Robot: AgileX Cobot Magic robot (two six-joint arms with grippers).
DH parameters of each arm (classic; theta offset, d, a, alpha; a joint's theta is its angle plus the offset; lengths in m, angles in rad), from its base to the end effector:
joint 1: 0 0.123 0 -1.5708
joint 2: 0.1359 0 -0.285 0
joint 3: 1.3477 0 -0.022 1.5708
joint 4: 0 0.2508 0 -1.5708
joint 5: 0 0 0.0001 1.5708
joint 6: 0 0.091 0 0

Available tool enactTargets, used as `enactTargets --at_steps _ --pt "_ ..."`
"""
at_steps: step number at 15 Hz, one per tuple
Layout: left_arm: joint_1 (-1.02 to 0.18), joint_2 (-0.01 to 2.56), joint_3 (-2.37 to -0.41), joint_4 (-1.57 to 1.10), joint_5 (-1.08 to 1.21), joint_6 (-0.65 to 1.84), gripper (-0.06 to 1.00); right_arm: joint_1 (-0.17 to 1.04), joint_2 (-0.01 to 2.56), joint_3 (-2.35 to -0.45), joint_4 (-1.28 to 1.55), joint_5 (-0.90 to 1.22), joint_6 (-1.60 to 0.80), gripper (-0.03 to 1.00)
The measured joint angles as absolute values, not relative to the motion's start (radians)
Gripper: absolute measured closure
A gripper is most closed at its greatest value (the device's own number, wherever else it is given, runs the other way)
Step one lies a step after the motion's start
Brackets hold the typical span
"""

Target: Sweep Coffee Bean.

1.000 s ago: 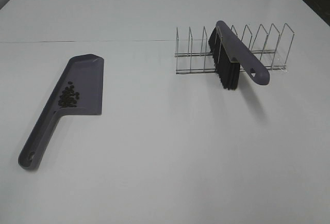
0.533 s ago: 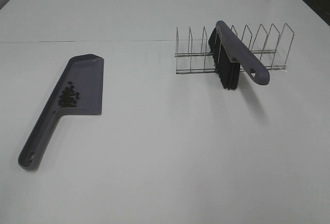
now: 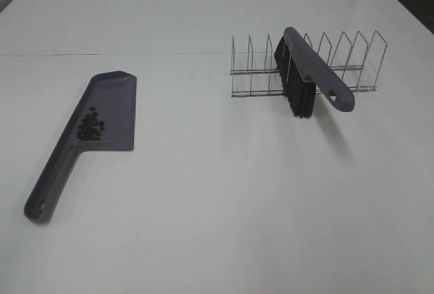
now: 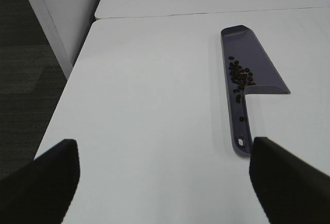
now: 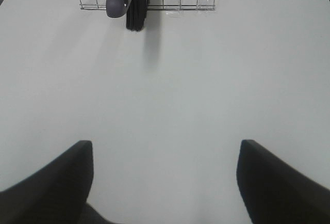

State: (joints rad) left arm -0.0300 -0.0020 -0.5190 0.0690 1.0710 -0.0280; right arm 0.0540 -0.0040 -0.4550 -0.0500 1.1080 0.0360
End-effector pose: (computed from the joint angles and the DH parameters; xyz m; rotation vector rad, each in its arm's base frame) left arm -0.0078 0.0057 0.2818 -0.0024 2.0320 0.0459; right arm -0.0025 -0.0042 0.2611 -0.0166 2.1314 -0.0078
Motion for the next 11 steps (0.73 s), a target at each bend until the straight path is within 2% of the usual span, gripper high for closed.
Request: enactTargets --at_steps 11 --pt "-0.03 -0.002 -0.519 0.069 1.071 -0.026 0.13 0.054 -0.004 -0.455 -0.05 1.108 0.036 0.24"
